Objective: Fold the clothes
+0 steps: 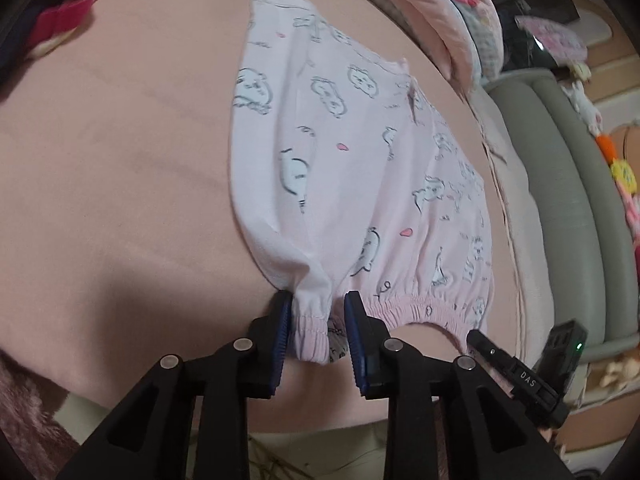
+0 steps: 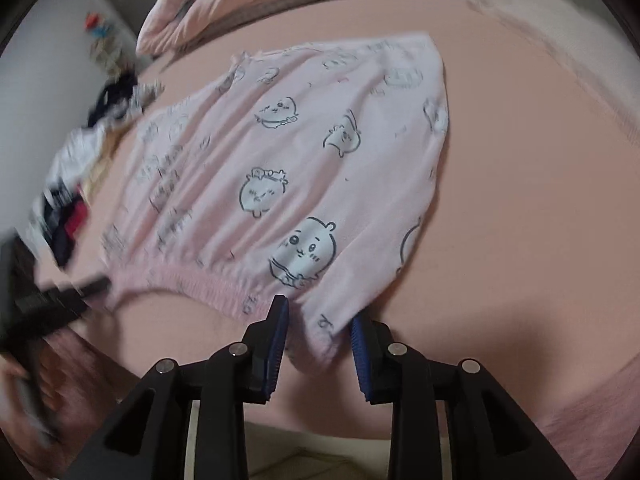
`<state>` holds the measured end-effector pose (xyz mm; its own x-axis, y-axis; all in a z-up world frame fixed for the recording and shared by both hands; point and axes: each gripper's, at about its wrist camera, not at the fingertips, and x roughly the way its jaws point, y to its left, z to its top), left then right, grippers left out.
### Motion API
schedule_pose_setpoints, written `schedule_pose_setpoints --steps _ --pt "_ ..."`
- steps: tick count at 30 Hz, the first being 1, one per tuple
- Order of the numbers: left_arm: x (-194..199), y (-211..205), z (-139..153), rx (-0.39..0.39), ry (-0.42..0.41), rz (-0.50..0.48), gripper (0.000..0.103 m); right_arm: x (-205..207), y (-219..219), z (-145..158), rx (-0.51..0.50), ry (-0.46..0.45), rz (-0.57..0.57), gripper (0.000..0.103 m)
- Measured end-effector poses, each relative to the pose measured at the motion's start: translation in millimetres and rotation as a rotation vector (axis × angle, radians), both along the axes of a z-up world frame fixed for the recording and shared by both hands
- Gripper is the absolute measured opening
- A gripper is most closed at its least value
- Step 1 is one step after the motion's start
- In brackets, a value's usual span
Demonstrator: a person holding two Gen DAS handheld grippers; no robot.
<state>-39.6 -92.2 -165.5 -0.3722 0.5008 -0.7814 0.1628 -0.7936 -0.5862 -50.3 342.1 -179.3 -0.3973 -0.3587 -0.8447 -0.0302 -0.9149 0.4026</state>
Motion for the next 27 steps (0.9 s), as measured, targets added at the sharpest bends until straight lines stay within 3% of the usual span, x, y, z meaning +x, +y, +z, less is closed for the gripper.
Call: schedule_pose_setpoints --steps 3,5,8,10,14,16,17,20,23,26,27 --pt "-0.7 2.6 -7.0 -0.007 0.043 -0.008 0.024 4.2 4.7 -1.9 -0.036 0.044 -0.011 0.028" --pt "1.7 6.2 -2.0 -0.052 0.073 -0.034 0.015 5.5 -11.5 2.8 0.097 0.101 0.049 0.014" --pt "10.0 9.2 13.9 -0.123 0.096 -0.048 0.009 10.2 -30.5 13.8 0.22 0.163 0.093 0.008" --pt "15.8 10.8 24.5 -0.164 0.112 -0.057 0.008 21.0 -36.9 29.5 0.232 0.199 0.077 0.008" --pt "34.8 7.2 47.3 -0.157 0.18 -0.056 0.008 54.7 -36.4 58.6 0.203 0.26 0.068 0.008" --pt "42.3 9.2 43.3 -0.14 0.186 -0.067 0.008 62.0 -29.6 57.0 0.187 0.237 0.046 0.008" --pt "42.7 9.8 31.5 -0.127 0.143 -0.074 0.008 61.9 -27.6 53.0 0.196 0.216 0.034 0.008" --pt "43.5 10.2 -0.9 -0.083 0.019 -0.088 0.011 57.3 -15.9 36.0 0.162 0.121 -0.001 0.01" --pt "40.4 -9.6 8.9 0.014 -0.015 -0.038 0.016 50.1 -0.9 16.0 0.093 0.006 -0.033 0.011" --pt "37.6 -31.1 33.6 -0.019 0.05 -0.012 0.032 62.7 1.6 45.3 0.142 0.112 -0.053 0.017" --pt "32.5 -38.5 39.7 -0.031 0.059 -0.008 0.042 67.2 2.7 55.3 0.171 0.147 -0.068 0.017"
